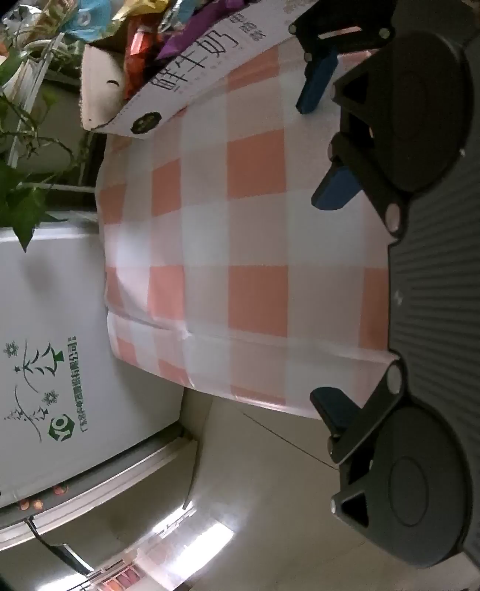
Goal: Organize snacks
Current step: 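Tip the snack packets out of the cardboard box onto the tablecloth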
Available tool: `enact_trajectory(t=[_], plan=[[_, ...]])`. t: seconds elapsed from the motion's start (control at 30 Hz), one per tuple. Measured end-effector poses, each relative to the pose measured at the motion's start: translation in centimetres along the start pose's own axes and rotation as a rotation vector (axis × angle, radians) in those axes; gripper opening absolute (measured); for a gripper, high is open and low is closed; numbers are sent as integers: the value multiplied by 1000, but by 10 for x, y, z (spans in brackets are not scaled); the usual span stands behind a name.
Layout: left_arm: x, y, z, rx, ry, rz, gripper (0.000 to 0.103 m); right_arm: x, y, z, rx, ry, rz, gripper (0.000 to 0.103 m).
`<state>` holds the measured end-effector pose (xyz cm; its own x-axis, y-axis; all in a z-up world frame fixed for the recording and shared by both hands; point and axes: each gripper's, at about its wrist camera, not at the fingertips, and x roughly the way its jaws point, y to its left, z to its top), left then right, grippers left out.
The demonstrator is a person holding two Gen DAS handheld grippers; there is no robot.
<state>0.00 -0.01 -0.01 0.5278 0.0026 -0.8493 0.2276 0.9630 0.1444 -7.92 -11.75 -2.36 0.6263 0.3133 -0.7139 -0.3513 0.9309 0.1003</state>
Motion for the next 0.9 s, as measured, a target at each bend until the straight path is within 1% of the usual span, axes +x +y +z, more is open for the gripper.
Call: enact_trajectory(t=[0.2, 0.23, 0.3, 0.43, 0.53, 0.7, 0.9], plan=[[-1, 1, 1, -4, -4, 5, 102, 0, 0, 0, -1, 0, 0, 103], [-3, -5, 4, -2, -4, 6, 102, 0, 0, 0, -1, 0, 0, 103], [-3, -6, 3, -2, -5, 10, 102, 0, 0, 0, -1, 0, 0, 103], [-6, -6, 0, 19, -19, 17, 102, 0, 0, 0, 0, 0, 0, 103], [-5, -8, -1, 27, -15, 4, 102, 0, 0, 0, 0, 0, 0, 103], [-1, -14, -3, 62, -16, 9, 102, 0, 0, 1, 0, 1, 0, 103], [6, -18, -4, 87, -4, -3, 102, -1, 1, 1, -1, 0, 0, 103]])
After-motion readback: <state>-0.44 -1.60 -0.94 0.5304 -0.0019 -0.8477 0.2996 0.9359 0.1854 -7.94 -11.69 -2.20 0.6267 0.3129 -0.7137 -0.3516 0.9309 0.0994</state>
